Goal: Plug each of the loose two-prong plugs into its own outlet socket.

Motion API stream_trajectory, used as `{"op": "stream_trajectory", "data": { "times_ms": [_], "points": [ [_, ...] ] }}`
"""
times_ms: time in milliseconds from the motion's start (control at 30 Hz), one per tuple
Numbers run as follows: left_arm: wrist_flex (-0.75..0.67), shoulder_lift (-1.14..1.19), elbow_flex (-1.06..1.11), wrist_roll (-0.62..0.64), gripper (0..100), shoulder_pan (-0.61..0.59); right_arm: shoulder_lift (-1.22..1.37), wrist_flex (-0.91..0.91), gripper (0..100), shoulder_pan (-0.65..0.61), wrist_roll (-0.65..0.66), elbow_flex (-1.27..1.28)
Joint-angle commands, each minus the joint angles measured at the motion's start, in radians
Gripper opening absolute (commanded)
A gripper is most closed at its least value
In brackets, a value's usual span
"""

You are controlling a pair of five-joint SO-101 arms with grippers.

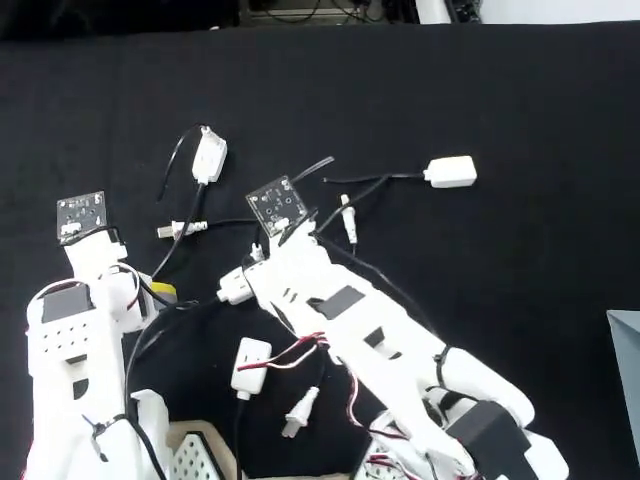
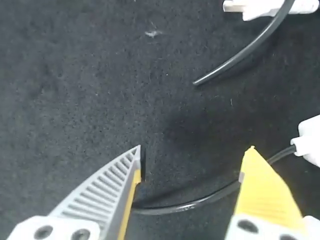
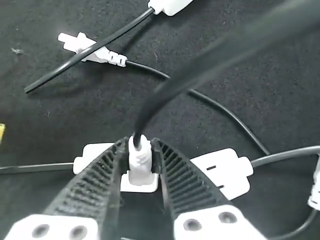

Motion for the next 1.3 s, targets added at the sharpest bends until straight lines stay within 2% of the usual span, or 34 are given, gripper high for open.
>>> {"op": "stream_trajectory", "data": {
  "times_ms": [0,167,333,667,967,1267],
  "points": [
    [-0.014,-0.018,-0.010,-0.002,31,-0.007,0.016,-0.006,1.2,-0.005,0.008,-0.027],
    [-0.014,-0.018,-0.010,-0.002,31,-0.007,0.033,-0.006,1.2,0.000,0.009,-0.025],
    [-0.014,-0.018,-0.010,-0.002,31,-0.007,0.033,-0.006,1.2,-0.002,0.078,-0.024],
    [-0.014,-0.017,-0.010,-0.002,31,-0.007,0.047,-0.031,1.2,0.002,0.089,-0.050],
    [-0.014,-0.014,-0.008,-0.002,31,-0.007,0.294,-0.126,1.2,0.000,0.238,-0.148],
    [-0.014,-0.012,-0.008,-0.002,31,-0.007,0.134,-0.127,1.2,-0.003,0.241,-0.048]
  ]
}}
